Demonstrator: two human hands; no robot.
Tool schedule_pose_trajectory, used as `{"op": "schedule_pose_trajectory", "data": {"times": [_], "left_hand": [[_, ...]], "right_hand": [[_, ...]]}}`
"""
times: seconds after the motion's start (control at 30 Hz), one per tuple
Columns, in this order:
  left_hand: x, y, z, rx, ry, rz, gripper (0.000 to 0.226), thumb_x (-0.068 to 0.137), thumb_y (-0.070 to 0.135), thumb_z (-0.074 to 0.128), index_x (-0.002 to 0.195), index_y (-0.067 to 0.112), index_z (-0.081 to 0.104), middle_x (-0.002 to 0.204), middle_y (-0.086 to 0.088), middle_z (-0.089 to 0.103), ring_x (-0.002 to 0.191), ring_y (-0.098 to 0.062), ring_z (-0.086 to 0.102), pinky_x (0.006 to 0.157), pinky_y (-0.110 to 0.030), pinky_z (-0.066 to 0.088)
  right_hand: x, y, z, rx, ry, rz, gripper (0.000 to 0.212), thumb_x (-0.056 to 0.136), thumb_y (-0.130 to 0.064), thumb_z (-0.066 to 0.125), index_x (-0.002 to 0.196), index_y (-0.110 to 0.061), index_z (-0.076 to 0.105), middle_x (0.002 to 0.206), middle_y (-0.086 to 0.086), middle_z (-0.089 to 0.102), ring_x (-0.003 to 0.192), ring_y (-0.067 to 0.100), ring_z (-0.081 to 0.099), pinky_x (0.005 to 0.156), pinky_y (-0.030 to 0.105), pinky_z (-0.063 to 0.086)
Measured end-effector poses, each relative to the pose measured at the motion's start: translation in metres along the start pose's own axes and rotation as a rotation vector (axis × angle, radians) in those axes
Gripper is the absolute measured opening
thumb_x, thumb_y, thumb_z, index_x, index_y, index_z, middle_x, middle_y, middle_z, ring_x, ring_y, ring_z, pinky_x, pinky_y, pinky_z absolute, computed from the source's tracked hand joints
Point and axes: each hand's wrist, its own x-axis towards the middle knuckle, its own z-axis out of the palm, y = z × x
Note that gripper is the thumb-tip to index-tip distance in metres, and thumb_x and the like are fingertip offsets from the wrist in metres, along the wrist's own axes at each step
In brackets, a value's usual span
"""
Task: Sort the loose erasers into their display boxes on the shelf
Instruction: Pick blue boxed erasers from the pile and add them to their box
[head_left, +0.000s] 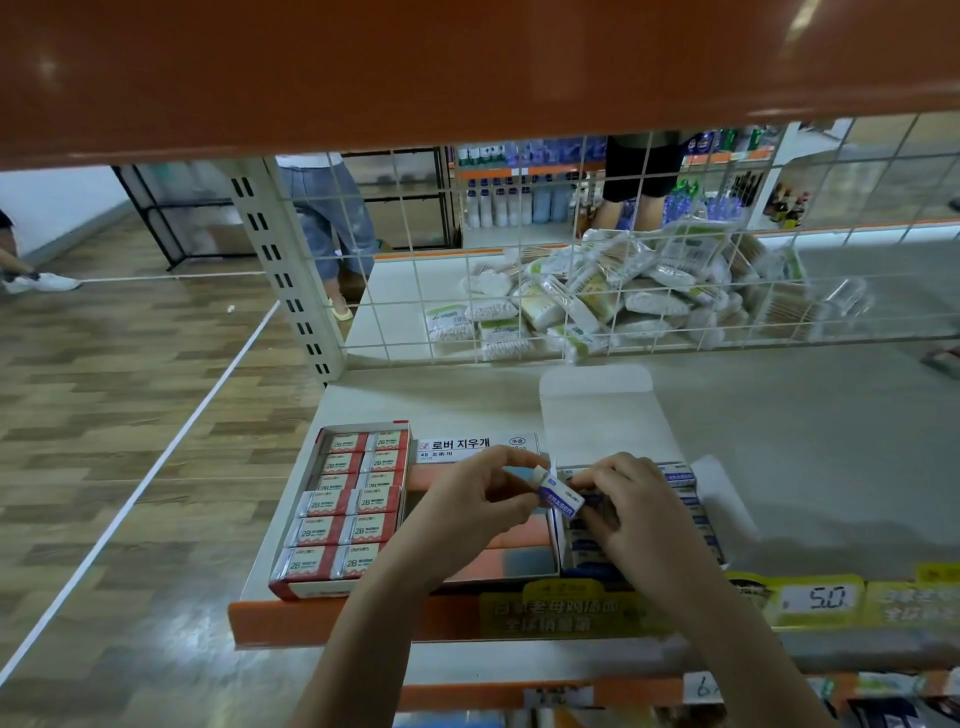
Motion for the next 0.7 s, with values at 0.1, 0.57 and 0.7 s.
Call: {"op": "schedule_pose_trajectory", "data": {"times": [0.1,0.57,0.7], "left_hand": [[0.001,0.006,0.001,0.029,-0.006,0.045,0.021,0.088,0.011,0.062,0.101,0.027,0.059,0.083,0.011,0.07,0.07,0.003,0.06,0.065,-0.014,0.047],[0.032,0.028,0.046,0.546,0.122,0.313,0.015,0.085,0.03,0.062,0.099,0.027,0.057,0.088,0.023,0.05,0.085,-0.002,0.041,0.068,-0.009,0.034],[0.039,0.027,0.064,0.608,0.084,0.326,0.013,0.085,0.024,0.059,0.098,0.023,0.057,0.094,0.012,0.059,0.09,-0.01,0.041,0.069,-0.017,0.036]], "right_hand": [[-0.001,0.005,-0.009,-0.01,0.018,0.009,0.024,0.088,-0.025,0.06,0.112,-0.023,0.06,0.111,-0.009,0.051,0.104,0.004,0.038,0.083,0.013,0.025],[-0.017,0.052,-0.049,-0.106,0.145,0.242,0.023,0.084,-0.012,0.065,0.108,-0.011,0.064,0.109,0.006,0.058,0.103,0.022,0.048,0.08,0.023,0.032],[-0.02,0.057,-0.047,-0.079,0.151,0.261,0.023,0.086,-0.015,0.063,0.109,-0.013,0.063,0.11,0.004,0.057,0.103,0.02,0.047,0.079,0.022,0.031]]}}
